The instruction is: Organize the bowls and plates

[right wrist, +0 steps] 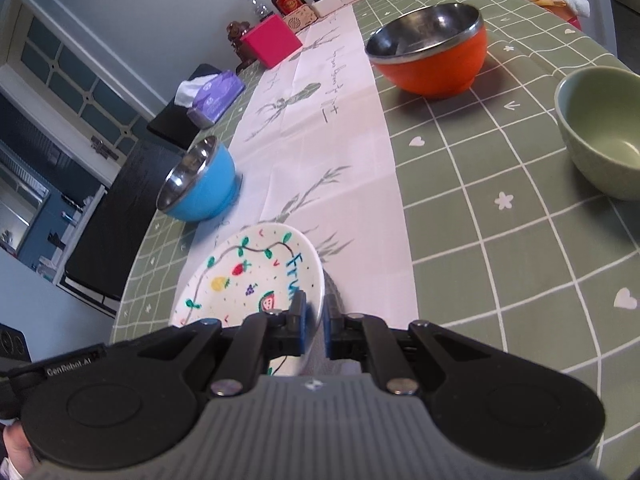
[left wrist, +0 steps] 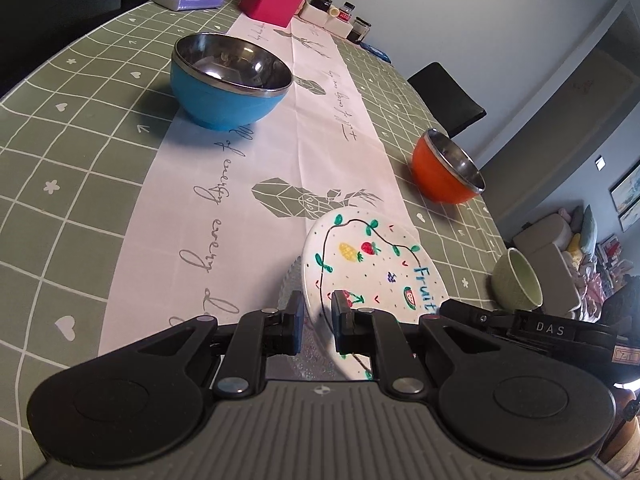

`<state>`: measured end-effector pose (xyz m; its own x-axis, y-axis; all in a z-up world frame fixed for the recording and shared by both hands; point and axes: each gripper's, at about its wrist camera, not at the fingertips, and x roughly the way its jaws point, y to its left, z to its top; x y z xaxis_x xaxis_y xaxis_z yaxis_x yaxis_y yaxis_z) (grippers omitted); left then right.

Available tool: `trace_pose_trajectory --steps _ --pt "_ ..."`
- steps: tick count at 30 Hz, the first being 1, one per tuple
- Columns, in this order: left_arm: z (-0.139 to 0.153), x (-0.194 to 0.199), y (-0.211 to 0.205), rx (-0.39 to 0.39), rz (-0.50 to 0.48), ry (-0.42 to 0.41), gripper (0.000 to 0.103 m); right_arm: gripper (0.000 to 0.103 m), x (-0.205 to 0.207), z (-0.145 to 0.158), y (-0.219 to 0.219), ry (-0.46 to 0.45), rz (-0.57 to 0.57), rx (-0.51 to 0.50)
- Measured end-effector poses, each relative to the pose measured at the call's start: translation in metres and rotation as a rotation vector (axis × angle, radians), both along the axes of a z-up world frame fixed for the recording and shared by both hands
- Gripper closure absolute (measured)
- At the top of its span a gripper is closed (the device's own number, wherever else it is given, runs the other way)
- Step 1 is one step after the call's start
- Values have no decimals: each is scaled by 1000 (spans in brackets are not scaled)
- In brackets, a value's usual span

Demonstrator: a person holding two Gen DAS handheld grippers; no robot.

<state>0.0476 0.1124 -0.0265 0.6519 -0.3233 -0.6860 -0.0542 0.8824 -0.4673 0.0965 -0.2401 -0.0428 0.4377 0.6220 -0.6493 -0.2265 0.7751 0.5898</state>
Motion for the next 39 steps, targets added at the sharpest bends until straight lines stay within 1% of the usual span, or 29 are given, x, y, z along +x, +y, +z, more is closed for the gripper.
trace_pose_trajectory --steps 5,13,16,19,22,28,31,32,34,36,39 --pt "-4 2 -4 23 -5 29 88 97 -1 2 2 -14 12 -33" --pt "-2 0 -10 87 -17 19 88 97 -5 7 9 -43 45 -96" --pt "-1 -1 -11 100 -18 17 88 97 -5 7 9 -46 54 -107" --pt "0 -1 -14 155 -23 21 88 98 -5 8 11 -55 66 -126" --pt "0 -1 -15 166 -40 23 88 99 -6 8 15 -63 75 -155" --pt "3 -1 -15 170 -45 -2 87 99 -4 6 13 -43 71 -144" --pt "5 0 -12 158 -33 -19 87 95 -2 5 11 -25 62 -125" --pt "5 1 -11 155 -25 -24 85 95 -3 6 10 -21 56 -115" --pt "5 5 -7 148 -4 -38 75 94 -2 6 8 -18 40 -103" --pt "6 10 -4 147 14 -41 74 89 0 7 4 -16 19 -84" --pt "6 18 -2 130 16 -41 74 88 4 6 1 -7 -1 -53"
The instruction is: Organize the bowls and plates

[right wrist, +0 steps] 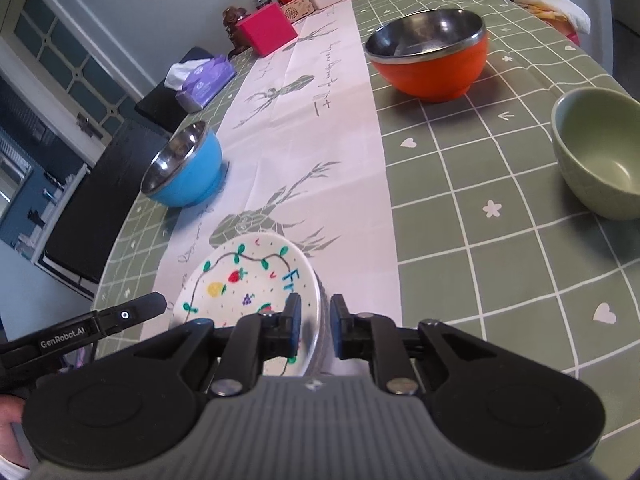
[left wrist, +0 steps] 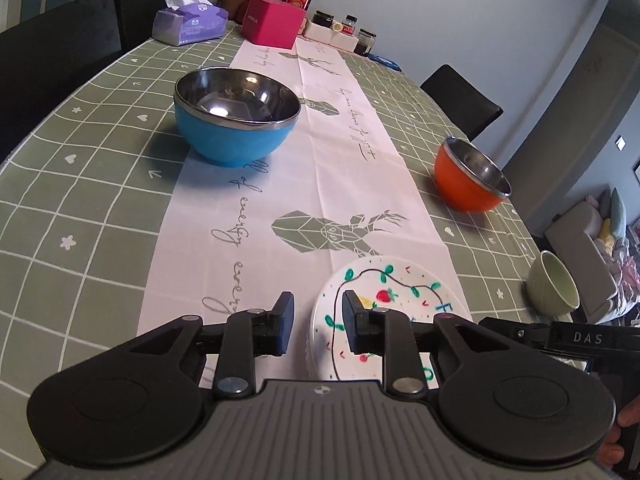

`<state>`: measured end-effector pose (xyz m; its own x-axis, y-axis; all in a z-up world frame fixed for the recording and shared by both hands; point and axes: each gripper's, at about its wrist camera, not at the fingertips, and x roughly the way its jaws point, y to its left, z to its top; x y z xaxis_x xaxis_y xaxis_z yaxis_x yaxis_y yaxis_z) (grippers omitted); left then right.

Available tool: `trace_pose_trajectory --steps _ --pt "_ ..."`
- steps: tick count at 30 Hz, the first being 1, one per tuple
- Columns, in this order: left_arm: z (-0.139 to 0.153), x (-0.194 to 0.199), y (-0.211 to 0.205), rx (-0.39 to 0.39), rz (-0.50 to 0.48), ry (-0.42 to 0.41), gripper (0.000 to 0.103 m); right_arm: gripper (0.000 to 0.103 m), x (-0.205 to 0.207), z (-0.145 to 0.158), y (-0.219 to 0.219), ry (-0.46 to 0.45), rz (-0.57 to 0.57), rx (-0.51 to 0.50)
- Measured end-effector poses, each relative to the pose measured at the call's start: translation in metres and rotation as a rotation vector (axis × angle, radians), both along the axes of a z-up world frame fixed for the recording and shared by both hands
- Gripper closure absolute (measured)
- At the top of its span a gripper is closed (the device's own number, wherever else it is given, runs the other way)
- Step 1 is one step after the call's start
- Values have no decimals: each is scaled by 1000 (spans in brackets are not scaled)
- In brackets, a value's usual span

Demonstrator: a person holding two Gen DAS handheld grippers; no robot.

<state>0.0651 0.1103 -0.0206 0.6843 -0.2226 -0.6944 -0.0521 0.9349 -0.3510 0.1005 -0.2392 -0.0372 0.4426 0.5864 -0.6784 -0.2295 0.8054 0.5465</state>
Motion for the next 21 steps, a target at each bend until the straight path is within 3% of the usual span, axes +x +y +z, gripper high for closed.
trace_pose_trajectory --steps 5,12,17,21 --pt "-3 1 -5 9 -24 6 79 92 1 -1 0 12 4 27" --pt "-6 1 -13 0 -83 30 102 103 0 -1 3 4 24 10" --pt "-11 -3 -21 18 -105 45 102 103 -3 -3 9 16 60 10" --pt "-2 -8 -18 19 -93 -17 102 103 -3 1 2 0 35 42"
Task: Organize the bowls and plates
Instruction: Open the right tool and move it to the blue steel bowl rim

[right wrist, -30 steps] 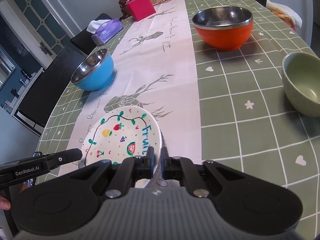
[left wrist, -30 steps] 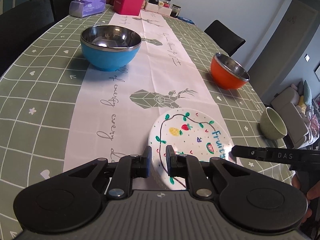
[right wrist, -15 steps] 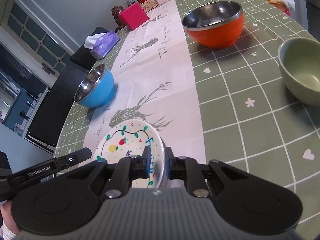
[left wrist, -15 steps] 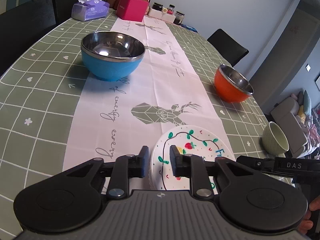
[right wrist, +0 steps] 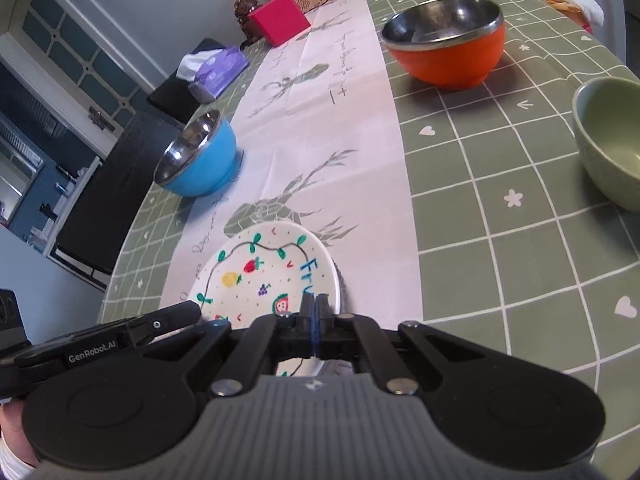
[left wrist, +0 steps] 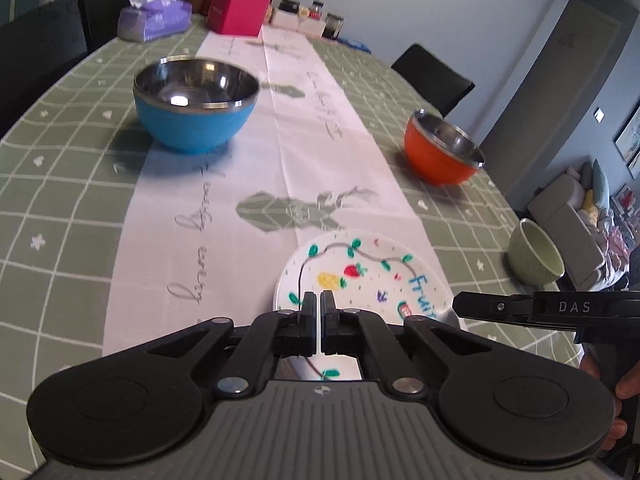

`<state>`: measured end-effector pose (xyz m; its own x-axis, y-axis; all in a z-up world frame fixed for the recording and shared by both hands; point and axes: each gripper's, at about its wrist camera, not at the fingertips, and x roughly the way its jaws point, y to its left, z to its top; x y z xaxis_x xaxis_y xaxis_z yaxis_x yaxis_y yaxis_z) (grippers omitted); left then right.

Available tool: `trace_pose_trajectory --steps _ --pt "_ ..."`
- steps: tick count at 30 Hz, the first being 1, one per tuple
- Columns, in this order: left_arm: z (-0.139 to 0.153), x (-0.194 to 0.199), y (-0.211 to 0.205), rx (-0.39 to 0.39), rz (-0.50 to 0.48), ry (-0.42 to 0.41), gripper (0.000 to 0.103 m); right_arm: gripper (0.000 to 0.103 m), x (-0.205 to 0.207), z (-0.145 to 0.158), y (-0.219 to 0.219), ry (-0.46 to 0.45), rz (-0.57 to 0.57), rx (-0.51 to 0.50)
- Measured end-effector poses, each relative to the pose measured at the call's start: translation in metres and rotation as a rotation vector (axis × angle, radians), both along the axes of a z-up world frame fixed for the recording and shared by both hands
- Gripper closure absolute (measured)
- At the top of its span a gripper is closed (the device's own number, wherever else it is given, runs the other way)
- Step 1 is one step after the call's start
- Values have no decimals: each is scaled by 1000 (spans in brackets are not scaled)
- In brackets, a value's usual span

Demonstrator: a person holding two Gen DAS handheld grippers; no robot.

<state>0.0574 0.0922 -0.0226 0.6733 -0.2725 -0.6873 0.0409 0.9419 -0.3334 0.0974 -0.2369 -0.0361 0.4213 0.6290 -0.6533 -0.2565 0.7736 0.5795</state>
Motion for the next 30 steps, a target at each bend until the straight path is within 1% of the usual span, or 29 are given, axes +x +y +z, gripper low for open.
trace_pose_trajectory --steps 3,4,5,6,7,8,10,12,15,17,19,21,24,25,30 --pt "5 1 3 -7 22 -22 100 101 1 6 -2 -33 -23 2" --pt "6 2 5 -8 29 -21 97 100 2 7 -2 -39 -26 -2" --pt "7 5 8 -8 40 -21 94 97 3 8 -1 -41 -27 -4" --pt "9 7 11 -8 55 -24 87 94 4 8 -1 -42 -29 -4" --pt "12 9 15 -6 77 -33 83 88 7 9 0 -42 -29 -2" --pt "14 10 19 -4 95 -42 82 79 9 10 2 -45 -28 -2" --pt "21 15 29 -4 136 -61 77 70 13 13 5 -65 -23 -9" --pt "25 21 38 -9 174 -73 72 69 16 17 10 -99 -14 -31" --pt "31 36 53 -18 228 -80 69 67 22 21 16 -136 0 -61" --pt "33 47 62 -21 270 -88 63 66 26 23 19 -158 1 -78" --pt "36 57 73 -30 328 -104 49 65 30 25 21 -177 0 -92" --pt "37 68 83 -45 381 -114 42 64 34 26 22 -197 1 -102" --pt "36 85 94 -58 424 -102 39 64 41 28 27 -222 13 -114" --pt "34 92 98 -59 435 -96 36 63 43 29 29 -229 18 -117" --pt "21 114 109 -47 477 -56 36 63 60 32 43 -252 37 -123"
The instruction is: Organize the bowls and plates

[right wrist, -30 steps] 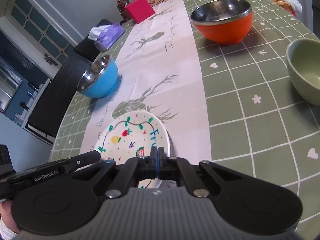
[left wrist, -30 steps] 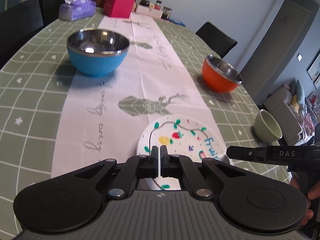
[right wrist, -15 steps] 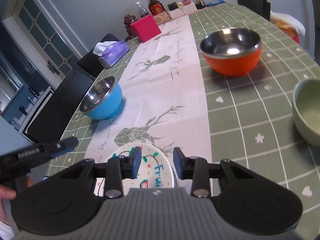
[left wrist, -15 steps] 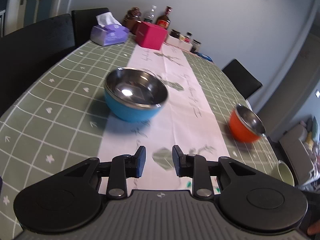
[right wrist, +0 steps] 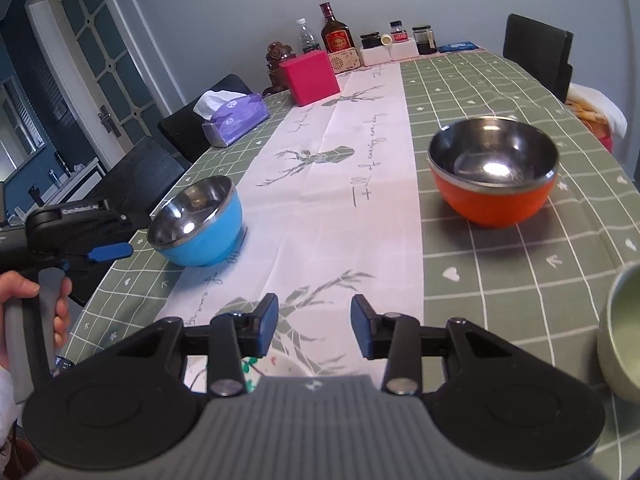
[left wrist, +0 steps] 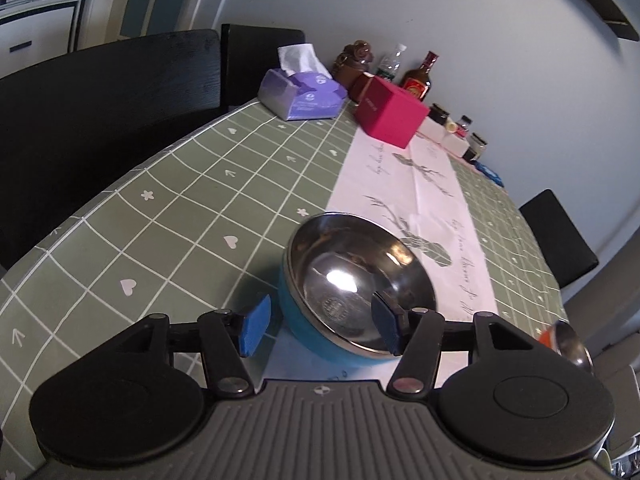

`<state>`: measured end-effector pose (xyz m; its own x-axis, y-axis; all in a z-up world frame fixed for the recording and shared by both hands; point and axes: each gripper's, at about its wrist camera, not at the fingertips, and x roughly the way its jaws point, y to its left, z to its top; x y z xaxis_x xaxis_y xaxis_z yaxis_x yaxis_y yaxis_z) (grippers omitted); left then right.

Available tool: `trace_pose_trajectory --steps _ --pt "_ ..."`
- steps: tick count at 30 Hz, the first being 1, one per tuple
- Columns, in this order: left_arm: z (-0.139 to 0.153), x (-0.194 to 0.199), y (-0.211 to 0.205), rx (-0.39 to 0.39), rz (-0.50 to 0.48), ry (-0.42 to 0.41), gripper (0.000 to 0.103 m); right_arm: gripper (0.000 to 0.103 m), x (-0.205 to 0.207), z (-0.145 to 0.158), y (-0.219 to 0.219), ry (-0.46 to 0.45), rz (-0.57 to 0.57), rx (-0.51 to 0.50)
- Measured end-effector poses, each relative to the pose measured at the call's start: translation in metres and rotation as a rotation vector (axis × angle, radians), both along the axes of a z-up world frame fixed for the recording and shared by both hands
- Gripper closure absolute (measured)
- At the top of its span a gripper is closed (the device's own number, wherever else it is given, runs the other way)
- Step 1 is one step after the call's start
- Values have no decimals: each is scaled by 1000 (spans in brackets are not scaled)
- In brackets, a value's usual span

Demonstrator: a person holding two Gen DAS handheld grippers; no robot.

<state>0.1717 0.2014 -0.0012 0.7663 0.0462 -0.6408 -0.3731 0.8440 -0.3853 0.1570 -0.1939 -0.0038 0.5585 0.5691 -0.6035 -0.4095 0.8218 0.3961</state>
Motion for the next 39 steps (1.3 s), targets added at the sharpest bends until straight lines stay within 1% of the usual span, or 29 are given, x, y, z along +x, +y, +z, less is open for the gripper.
trace_pose_trajectory --steps 4,6,7,8,11,13,17,18,21,23,24,26,28,29,30,31,35,39 --pt "-8 10 9 -2 14 22 36 63 23 6 18 24 21 28" --pt "-10 12 12 4 18 24 36 60 35 8 30 45 30 56" --pt "-11 14 13 10 15 25 36 56 40 8 36 56 34 71" --pt "-12 15 14 16 13 27 36 56 46 8 43 72 39 90" --pt "-14 18 17 22 4 32 36 55 61 4 67 132 51 136" --pt "-14 19 18 21 -2 28 39 55 69 2 81 168 53 157" --pt "-12 20 20 32 -10 12 41 55 85 -3 111 219 49 158" --pt "-12 20 20 38 -13 9 44 56 88 -4 118 225 49 154" --pt "-12 22 19 66 -22 13 57 56 94 -5 133 229 46 135" --pt "-13 23 19 67 -32 14 62 57 97 -7 141 229 46 117" --pt "-13 23 20 65 -37 14 66 58 98 -7 144 231 43 113" --pt "-13 24 19 67 -45 17 70 70 100 -8 147 238 36 102" --pt "-13 25 18 71 -58 23 79 74 101 -9 148 244 35 96" --pt "-13 25 17 71 -66 25 81 82 100 -9 149 240 37 95" --pt "-12 26 16 71 -74 25 85 86 100 -8 150 237 44 92" --pt "-12 26 15 76 -78 29 85 90 100 -8 150 233 47 95" --pt "-11 26 11 76 -89 33 87 92 98 -5 150 209 30 64" --pt "-6 23 8 61 -95 21 87 92 94 -2 143 197 26 72"
